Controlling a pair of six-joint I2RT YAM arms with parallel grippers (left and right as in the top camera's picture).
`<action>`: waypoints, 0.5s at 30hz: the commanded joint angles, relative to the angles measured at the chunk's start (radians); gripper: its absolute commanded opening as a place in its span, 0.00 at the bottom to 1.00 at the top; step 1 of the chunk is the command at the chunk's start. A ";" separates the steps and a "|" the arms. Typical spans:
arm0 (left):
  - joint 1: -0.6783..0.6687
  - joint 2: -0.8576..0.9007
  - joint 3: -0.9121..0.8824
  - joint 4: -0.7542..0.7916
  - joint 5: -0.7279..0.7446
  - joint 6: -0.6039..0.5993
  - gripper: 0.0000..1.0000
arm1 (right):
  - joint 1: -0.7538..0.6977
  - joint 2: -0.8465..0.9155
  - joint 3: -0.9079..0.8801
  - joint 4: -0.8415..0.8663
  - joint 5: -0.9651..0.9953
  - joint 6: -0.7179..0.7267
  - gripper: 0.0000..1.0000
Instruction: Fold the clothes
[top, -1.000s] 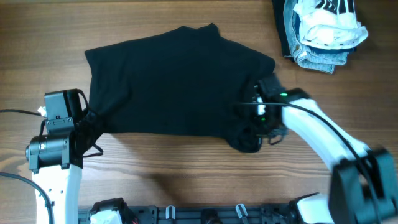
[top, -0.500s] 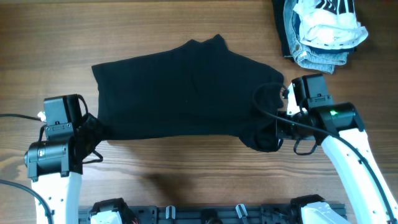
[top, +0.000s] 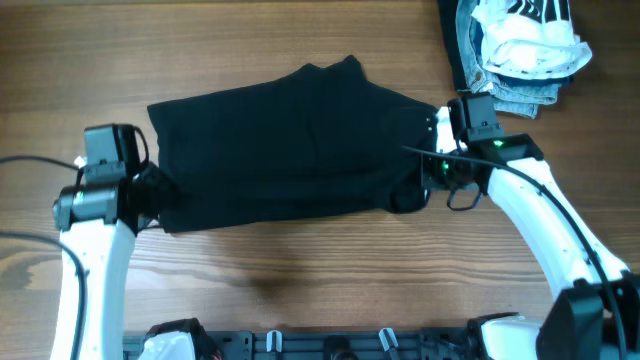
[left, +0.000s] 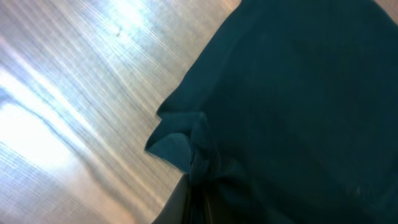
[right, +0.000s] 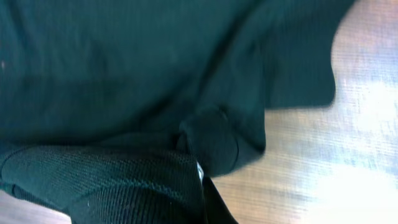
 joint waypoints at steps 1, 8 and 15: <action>0.006 0.083 0.005 0.081 -0.036 0.020 0.04 | -0.005 0.046 0.021 0.091 -0.016 -0.021 0.04; 0.006 0.213 0.005 0.208 -0.059 0.020 0.04 | -0.005 0.091 0.021 0.283 -0.017 -0.040 0.04; 0.006 0.330 0.005 0.269 -0.058 0.020 0.04 | -0.005 0.159 0.021 0.351 -0.025 -0.047 0.04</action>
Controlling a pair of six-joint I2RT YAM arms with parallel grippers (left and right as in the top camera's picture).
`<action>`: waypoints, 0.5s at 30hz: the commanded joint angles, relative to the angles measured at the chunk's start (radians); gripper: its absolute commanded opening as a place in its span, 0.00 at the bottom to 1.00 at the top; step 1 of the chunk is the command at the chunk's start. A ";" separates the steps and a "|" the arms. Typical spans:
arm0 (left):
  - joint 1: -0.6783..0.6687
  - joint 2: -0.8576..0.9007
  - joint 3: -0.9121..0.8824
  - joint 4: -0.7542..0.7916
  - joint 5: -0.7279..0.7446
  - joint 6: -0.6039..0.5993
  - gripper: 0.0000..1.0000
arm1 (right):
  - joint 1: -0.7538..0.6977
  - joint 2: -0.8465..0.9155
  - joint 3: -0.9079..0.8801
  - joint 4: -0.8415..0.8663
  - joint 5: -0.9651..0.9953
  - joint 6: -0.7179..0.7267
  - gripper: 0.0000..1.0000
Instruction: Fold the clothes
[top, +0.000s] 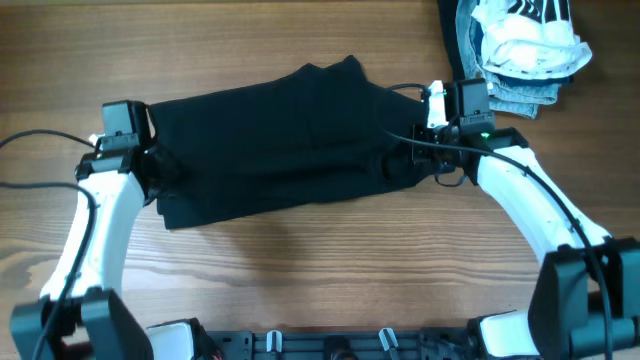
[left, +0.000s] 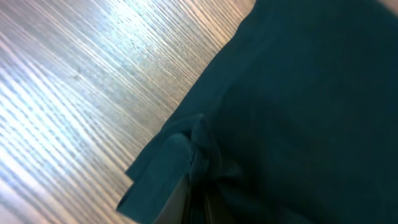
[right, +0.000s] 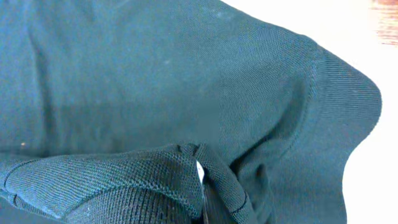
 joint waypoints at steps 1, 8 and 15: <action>0.006 0.061 0.005 0.027 -0.024 0.015 0.04 | -0.005 0.056 0.019 0.024 -0.024 -0.021 0.04; 0.006 0.077 0.005 0.057 -0.024 0.015 0.31 | -0.003 0.098 0.019 0.061 -0.026 -0.021 0.50; 0.006 0.075 0.005 0.117 -0.024 0.078 0.94 | -0.003 0.097 0.046 0.080 -0.068 -0.047 0.84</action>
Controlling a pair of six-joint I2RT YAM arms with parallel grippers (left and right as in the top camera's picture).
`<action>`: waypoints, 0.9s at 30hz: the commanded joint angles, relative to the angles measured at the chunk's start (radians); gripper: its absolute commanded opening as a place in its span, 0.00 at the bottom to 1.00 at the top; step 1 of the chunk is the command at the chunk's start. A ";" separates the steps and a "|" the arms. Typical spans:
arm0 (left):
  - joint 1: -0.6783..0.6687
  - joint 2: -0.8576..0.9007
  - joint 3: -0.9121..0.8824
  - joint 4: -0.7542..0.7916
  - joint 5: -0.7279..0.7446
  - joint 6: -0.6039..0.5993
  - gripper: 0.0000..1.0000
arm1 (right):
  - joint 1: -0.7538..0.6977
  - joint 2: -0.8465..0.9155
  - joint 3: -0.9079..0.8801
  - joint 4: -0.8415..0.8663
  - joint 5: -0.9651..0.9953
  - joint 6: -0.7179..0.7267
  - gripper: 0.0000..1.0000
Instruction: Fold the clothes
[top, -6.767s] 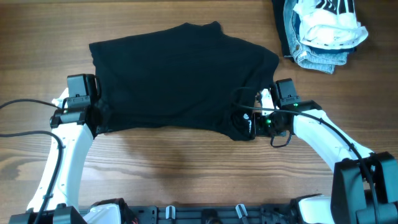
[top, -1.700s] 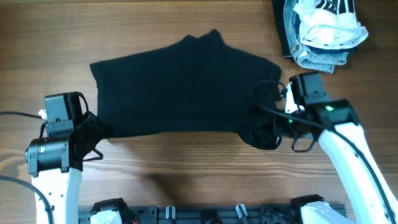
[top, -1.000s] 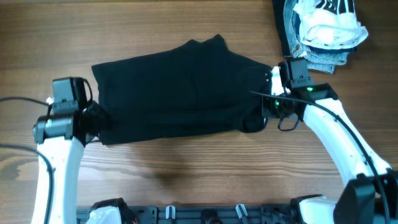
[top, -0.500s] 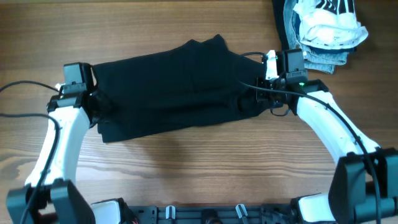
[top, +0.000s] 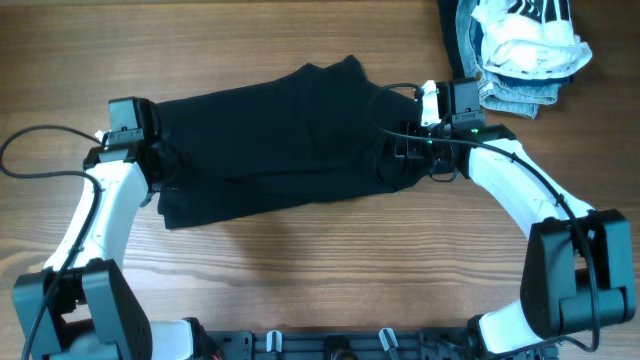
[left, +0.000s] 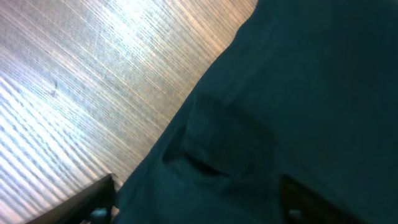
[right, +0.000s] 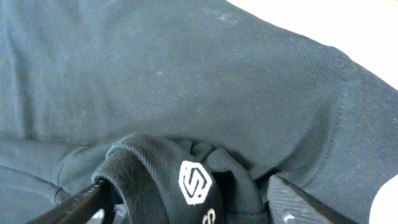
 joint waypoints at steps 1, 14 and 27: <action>0.006 0.001 0.006 0.045 -0.019 0.077 0.97 | -0.003 0.009 0.056 -0.018 -0.049 -0.033 0.84; 0.006 -0.115 0.181 0.041 0.175 0.311 0.99 | -0.003 0.007 0.522 -0.455 -0.071 -0.197 0.95; 0.053 0.204 0.425 0.104 0.172 0.504 0.98 | -0.003 0.011 0.548 -0.430 -0.070 -0.236 0.95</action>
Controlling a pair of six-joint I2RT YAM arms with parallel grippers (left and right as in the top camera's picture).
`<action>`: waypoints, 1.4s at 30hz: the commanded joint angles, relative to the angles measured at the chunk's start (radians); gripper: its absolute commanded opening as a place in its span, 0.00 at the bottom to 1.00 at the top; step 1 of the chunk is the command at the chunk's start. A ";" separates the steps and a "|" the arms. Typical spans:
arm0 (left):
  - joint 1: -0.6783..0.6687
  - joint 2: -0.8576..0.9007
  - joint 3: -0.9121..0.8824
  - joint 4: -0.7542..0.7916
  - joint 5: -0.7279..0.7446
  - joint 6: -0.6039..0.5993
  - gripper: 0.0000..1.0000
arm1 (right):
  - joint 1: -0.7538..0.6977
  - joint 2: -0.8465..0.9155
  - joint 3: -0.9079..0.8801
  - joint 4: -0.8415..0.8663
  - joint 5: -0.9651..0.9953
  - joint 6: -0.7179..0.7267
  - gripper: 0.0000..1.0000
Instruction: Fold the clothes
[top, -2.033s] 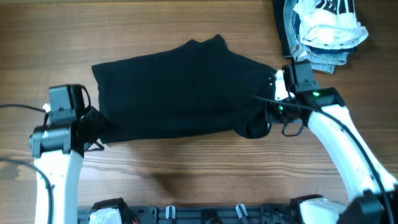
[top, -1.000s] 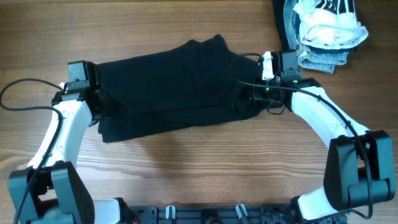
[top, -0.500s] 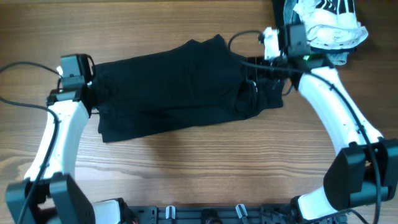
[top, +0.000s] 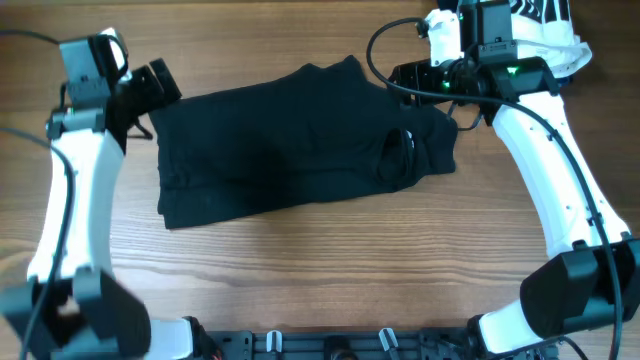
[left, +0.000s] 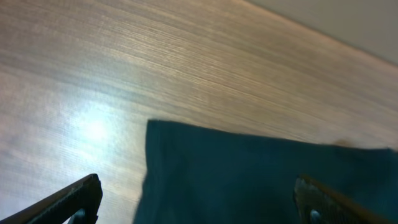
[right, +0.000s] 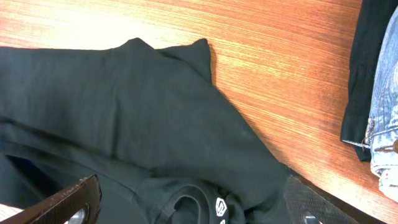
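Observation:
A black shirt (top: 290, 140) lies folded in half lengthwise across the middle of the table. Its collar with a white logo (right: 221, 206) sits at the right end. My left gripper (top: 152, 86) hangs open above the shirt's far left corner (left: 186, 149), holding nothing. The left wrist view shows my left gripper (left: 199, 208) with its fingers wide apart over the cloth. My right gripper (top: 416, 76) is open above the shirt's far right end. In the right wrist view my right gripper (right: 196, 208) stands well above the collar, empty.
A pile of other clothes (top: 520, 50) sits at the back right corner, with white cloth on top of denim and a dark garment. Its denim edge (right: 384, 93) shows beside the shirt. Bare wooden table (top: 320, 280) lies in front of the shirt.
Both grippers, open and low on the shirt before, now stand raised and farther back over its far corners. The shirt lies where it was let go.
Both grippers were shut on the shirt's near corners at the front. Then they held those corners farther back, over the shirt. Then both were open with the cloth released. Now they are lifted clear and the shirt lies folded in half.

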 joint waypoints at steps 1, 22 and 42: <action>0.028 0.156 0.061 0.034 0.012 0.121 0.98 | -0.003 0.010 0.014 0.002 -0.016 -0.042 0.95; 0.027 0.452 0.073 0.239 0.027 0.404 0.94 | -0.003 0.010 0.013 -0.024 -0.013 -0.043 0.95; 0.027 0.568 0.072 0.267 0.038 0.404 0.45 | -0.003 0.010 0.013 -0.019 -0.013 -0.040 0.94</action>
